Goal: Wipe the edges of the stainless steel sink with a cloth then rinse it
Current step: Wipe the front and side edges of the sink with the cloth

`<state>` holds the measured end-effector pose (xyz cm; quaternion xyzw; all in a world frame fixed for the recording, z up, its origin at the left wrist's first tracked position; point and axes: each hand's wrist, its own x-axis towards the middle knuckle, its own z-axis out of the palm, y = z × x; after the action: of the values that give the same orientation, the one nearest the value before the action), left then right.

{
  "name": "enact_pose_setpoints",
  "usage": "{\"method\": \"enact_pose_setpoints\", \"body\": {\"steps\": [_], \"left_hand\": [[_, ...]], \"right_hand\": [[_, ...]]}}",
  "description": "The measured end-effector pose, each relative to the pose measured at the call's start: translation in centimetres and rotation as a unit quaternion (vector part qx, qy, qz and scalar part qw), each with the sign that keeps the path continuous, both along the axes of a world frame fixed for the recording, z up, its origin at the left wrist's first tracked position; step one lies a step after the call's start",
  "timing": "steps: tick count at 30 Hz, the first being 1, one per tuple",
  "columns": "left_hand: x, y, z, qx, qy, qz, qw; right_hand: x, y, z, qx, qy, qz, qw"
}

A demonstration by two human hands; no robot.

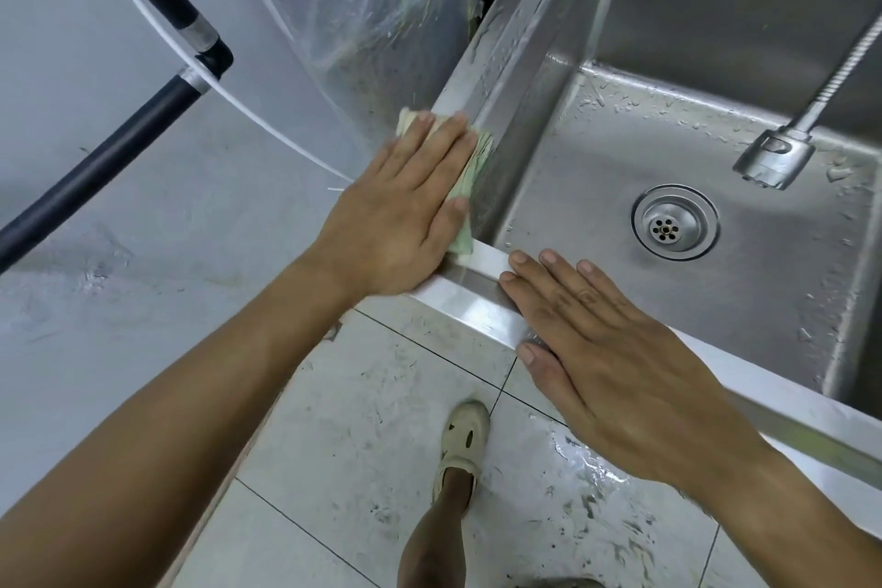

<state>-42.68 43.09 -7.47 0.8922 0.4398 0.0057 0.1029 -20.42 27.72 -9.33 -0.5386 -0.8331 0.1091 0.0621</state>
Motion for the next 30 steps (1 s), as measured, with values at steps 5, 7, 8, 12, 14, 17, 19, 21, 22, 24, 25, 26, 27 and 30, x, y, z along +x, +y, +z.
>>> {"method": "enact_pose_setpoints", "body": {"steps": [5,7,8,12,14,17,19,21,22,24,25,26,27,30], "left_hand": [[4.1,6.0,0.7,-0.031,0.012,-0.008,0.999],[2.8,4.3,0.8,-0.032,0.000,-0.022,0.999],[1.6,2.8,0.8,-0.027,-0.005,-0.029,0.999],[-1.5,0.0,0.4,-0.029,-0.029,-0.046,0.998],[-0.6,2.3,0.3,-0.023,-0.027,-0.072,0.997],[2.3,7.6,0.0,-0.030,-0.018,-0.098,0.995],[4.1,10.4,0.1,-0.048,-0.004,-0.097,0.994],[4.8,11.9,0.2,-0.065,-0.008,-0.107,0.992],[4.9,12.1,0.3,-0.065,-0.016,-0.115,0.991],[4.6,11.8,0.3,-0.056,-0.032,-0.119,0.991],[4.5,11.5,0.2,-0.057,-0.033,-0.111,0.992],[4.4,11.1,0.0,-0.058,-0.031,-0.101,0.993],[4.3,10.7,-0.1,-0.055,-0.027,-0.094,0.994],[4.7,10.6,-0.4,-0.027,-0.024,-0.087,0.996]], "right_hand": [[0.0,0.1,0.2,-0.006,0.000,-0.002,1.000],[-0.1,0.0,0.3,-0.009,0.002,-0.009,1.000],[-0.2,-0.1,0.4,-0.012,0.001,-0.016,1.000],[-1.7,0.3,0.5,-0.006,0.011,-0.050,0.999],[-3.0,0.9,0.3,0.005,0.012,-0.033,0.999],[-4.7,2.4,-0.2,0.006,0.008,-0.014,1.000],[-5.6,3.6,-0.3,-0.004,0.015,-0.033,0.999],[-6.9,4.7,-0.2,-0.008,0.026,-0.071,0.997],[-7.8,5.2,-0.2,-0.008,0.033,-0.097,0.995],[-9.5,6.2,0.0,-0.010,0.044,-0.147,0.988],[-10.1,6.4,0.0,-0.009,0.047,-0.164,0.985],[-10.5,6.5,-0.1,-0.007,0.046,-0.172,0.984],[-10.6,6.5,-0.2,-0.008,0.045,-0.172,0.984],[-10.4,6.4,-0.2,-0.011,0.045,-0.164,0.985]]}}
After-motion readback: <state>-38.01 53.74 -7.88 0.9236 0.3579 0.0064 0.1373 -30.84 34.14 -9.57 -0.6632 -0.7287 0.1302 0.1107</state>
